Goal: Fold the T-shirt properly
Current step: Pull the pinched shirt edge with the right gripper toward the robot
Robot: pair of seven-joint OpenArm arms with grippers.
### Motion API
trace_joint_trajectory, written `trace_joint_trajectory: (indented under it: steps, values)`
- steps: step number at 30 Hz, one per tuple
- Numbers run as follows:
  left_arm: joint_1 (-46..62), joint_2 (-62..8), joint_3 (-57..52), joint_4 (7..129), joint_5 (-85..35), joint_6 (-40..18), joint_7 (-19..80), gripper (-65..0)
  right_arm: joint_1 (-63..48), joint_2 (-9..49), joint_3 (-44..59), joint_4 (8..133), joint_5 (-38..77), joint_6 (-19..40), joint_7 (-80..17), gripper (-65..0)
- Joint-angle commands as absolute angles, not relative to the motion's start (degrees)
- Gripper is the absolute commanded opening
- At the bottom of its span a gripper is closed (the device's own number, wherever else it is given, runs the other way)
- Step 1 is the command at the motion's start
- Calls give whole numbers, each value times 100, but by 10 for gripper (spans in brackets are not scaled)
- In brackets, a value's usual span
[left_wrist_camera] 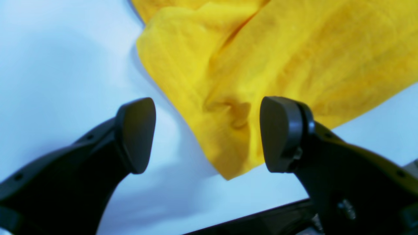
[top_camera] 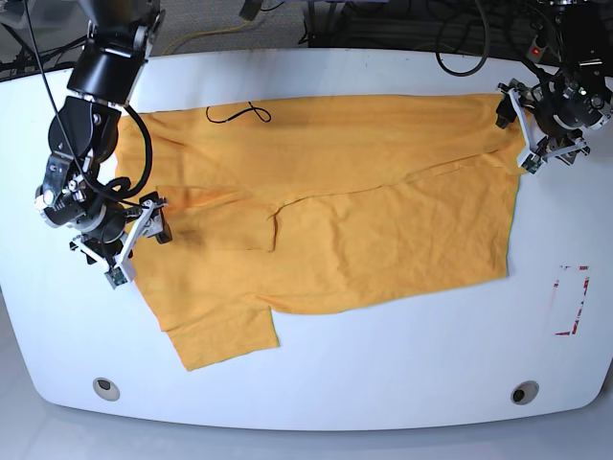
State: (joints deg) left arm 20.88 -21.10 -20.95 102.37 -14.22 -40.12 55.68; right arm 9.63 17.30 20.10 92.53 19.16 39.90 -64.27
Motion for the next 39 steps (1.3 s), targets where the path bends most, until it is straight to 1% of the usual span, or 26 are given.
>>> trace_joint_trajectory:
  steps: [1,7,14,18,25,31,32,34,35,37,38,39]
  values:
    - [2062,-1974,-2114,10352,-1481,-4000,5508,-197,708,1877,2255,9692,2009,4000,-6325,-198]
    - [2062,-1657,-2114,10360,-1473,-4000,5508,-197,-13,1859,2985,10044,2009,4000,-6334,-198]
    - [2141,-1675,-2158,10316,-1437,-4000,5499,-197,-629,1851,3626,10009,2070,4000,-6334,-198]
    - [2167,-1842,-2167,10255,-1429,-4000,5490,-197,-769,1842,3662,9851,2070,4000,-6325,-198]
    - [2097,-1886,-2149,9569,-1437,-4000,5429,-197,-971,1833,3820,9376,2070,4000,-6325,-198]
    - [2097,-1886,-2158,9525,-1437,-4000,5323,-197,-1095,1710,3811,9279,2070,4000,-6325,-206]
    - [2105,-1886,-2158,9525,-1437,-4000,5332,-197,-1147,1666,3802,9279,2070,4000,-6325,-227]
    - [2141,-1886,-2158,9525,-1437,-4000,5341,-197,-1191,1587,3802,9297,2070,4000,-6325,-292]
    - [2193,-1886,-2158,9534,-1437,-4000,5341,-197,-1218,1525,3802,9305,2062,4000,-6325,-363]
    - [2255,-1886,-2158,9560,-1437,-4000,5341,-197,-1235,1473,3820,9314,2053,4000,-6325,-469]
    - [2308,-1886,-2158,9587,-1437,-4000,5341,-197,-1262,1464,3820,9314,2070,4000,-6325,-534]
    - [2352,-1886,-2158,9604,-1437,-4000,5341,-197,-1314,1464,3820,9314,2070,4000,-6325,-568]
